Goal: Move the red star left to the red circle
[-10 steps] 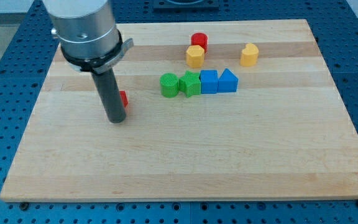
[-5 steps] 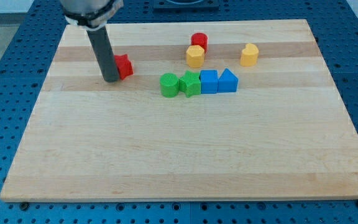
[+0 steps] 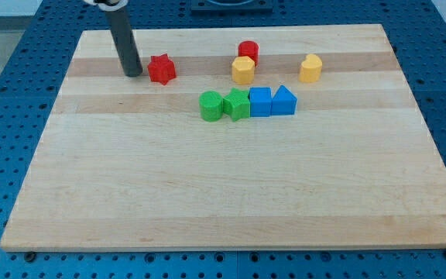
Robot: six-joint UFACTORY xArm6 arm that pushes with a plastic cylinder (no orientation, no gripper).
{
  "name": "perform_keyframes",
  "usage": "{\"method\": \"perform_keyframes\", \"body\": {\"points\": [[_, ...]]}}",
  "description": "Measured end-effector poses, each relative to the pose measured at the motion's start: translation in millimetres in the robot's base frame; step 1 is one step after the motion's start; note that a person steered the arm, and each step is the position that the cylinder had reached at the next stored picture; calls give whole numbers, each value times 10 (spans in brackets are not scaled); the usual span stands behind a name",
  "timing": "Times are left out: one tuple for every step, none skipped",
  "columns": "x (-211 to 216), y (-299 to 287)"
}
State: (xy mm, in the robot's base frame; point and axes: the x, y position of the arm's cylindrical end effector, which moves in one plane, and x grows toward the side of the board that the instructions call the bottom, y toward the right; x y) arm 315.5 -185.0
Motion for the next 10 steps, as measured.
{"method": "perform_keyframes", "body": {"points": [[145,-53],[99,119],[-2,425],[-88,683],[-153,929],[-188,1034],[-113,1033],[13,1033],[22,1114],[15,1247]]}}
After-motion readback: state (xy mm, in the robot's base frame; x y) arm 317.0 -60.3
